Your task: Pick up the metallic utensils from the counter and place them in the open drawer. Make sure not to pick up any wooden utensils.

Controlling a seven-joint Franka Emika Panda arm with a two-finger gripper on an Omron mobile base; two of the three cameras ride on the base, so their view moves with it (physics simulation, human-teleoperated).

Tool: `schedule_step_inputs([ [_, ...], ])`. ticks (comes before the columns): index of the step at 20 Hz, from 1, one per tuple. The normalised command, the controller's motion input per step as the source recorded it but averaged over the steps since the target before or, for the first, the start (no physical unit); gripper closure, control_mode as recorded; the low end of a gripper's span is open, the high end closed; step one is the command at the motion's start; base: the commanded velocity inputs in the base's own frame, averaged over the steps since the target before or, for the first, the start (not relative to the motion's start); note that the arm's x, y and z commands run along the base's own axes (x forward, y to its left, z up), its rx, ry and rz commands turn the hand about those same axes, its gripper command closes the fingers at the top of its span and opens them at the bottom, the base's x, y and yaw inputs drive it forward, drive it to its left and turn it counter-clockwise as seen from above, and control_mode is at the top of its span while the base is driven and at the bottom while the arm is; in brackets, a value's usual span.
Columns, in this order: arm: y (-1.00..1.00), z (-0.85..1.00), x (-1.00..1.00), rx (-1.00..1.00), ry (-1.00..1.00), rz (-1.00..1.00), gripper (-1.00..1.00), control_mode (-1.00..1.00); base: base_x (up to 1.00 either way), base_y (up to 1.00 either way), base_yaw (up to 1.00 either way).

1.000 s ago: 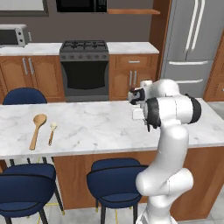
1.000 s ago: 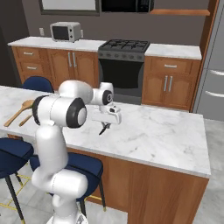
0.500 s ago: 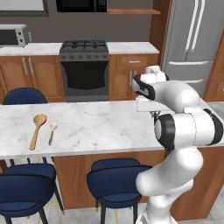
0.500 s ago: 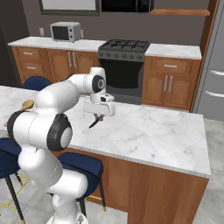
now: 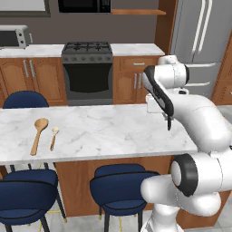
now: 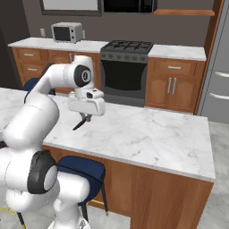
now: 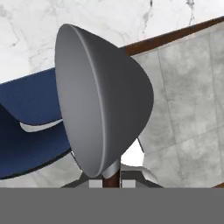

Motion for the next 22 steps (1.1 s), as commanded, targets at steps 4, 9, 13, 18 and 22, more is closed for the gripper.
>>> schedule_step_inputs([
  [4,0.47,0.24,-1.0,0.0,-0.02,0.0,1.0,-1.0,0.0,0.0,0.0],
  [9,0.18,-0.06,-0.8,0.0,-0.02,0.0,1.0,-1.0,0.0,0.0,0.0],
  [13,-0.13,-0.24,-0.11,0.0,0.01,0.0,1.0,-1.0,0.0,0.0,0.0],
  [18,0.0,0.0,0.0,0.0,0.0,0.03,1.0,-1.0,0.0,0.0,0.0],
  [22,-0.01,0.0,-0.1,0.0,-0.01,-0.01,1.0,-1.0,0.0,0.0,0.0],
])
